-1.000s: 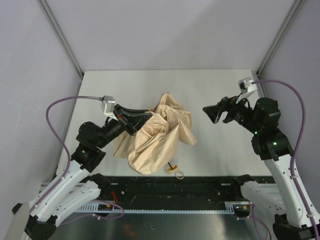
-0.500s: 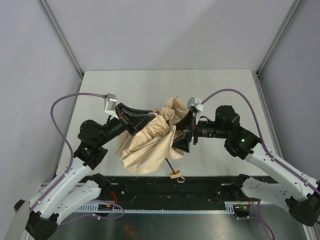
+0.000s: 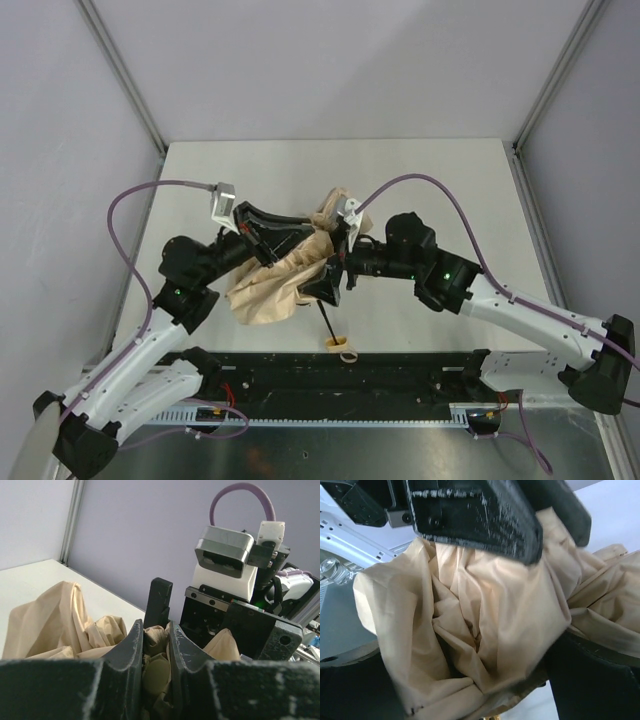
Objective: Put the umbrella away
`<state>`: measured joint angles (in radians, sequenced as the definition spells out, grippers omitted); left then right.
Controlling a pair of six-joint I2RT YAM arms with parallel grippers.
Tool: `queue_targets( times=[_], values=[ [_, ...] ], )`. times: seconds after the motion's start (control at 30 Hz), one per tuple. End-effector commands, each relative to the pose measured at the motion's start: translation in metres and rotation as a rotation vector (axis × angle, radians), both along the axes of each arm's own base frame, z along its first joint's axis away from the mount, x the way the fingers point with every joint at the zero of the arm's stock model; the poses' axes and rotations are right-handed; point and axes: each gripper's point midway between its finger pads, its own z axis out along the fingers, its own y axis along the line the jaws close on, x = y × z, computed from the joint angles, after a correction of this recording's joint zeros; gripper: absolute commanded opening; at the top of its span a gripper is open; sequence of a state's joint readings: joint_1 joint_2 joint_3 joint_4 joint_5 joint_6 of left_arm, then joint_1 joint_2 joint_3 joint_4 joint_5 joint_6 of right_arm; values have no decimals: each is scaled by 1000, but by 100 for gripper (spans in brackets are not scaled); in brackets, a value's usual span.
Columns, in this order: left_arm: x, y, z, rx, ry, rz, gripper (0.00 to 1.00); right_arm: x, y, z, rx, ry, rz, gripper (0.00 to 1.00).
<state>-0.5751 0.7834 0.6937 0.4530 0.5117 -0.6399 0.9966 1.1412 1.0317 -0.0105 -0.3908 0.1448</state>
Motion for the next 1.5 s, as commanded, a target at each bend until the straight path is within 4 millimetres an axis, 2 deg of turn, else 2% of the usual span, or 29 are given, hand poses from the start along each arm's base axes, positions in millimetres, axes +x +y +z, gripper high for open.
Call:
queue_targets(
  times=[0.0, 0.13, 0.27, 0.4, 0.5, 0.63, 0.8, 0.97, 1.13, 1.23, 1.47],
  values=[
    [-34, -5, 38, -67, -108, -151, 0, 13, 9, 31, 25, -100, -23, 99],
    [-45, -10, 42, -70, -138, -199, 0, 4, 20, 26, 18, -91, 46, 99],
    [-58, -18, 50, -100, -164, -239, 0, 2, 34, 30, 57, -104, 88, 99],
    [-65, -25, 59, -131, -168, -269, 0, 9, 44, 35, 83, -137, 53, 99],
    [-65, -24, 61, -147, -166, -257, 0, 21, 40, 41, 102, -140, -32, 99],
    [-56, -24, 53, -145, -146, -215, 0, 22, 36, 35, 74, -119, -50, 99],
    [-38, -20, 42, -150, -91, -125, 0, 16, 10, 26, 35, -85, -92, 99],
    [-45, -28, 49, -173, -75, -208, 0, -3, -1, 40, 190, -124, 3, 99],
    [-63, -31, 64, -233, -86, -279, 0, 1, 7, 63, 310, -142, 17, 99],
    [-69, -31, 67, -261, -80, -300, 0, -5, 12, 80, 398, -152, 68, 99],
    [-84, -31, 73, -331, -92, -354, 0, -18, 20, 92, 485, -128, 177, 96]
  ],
)
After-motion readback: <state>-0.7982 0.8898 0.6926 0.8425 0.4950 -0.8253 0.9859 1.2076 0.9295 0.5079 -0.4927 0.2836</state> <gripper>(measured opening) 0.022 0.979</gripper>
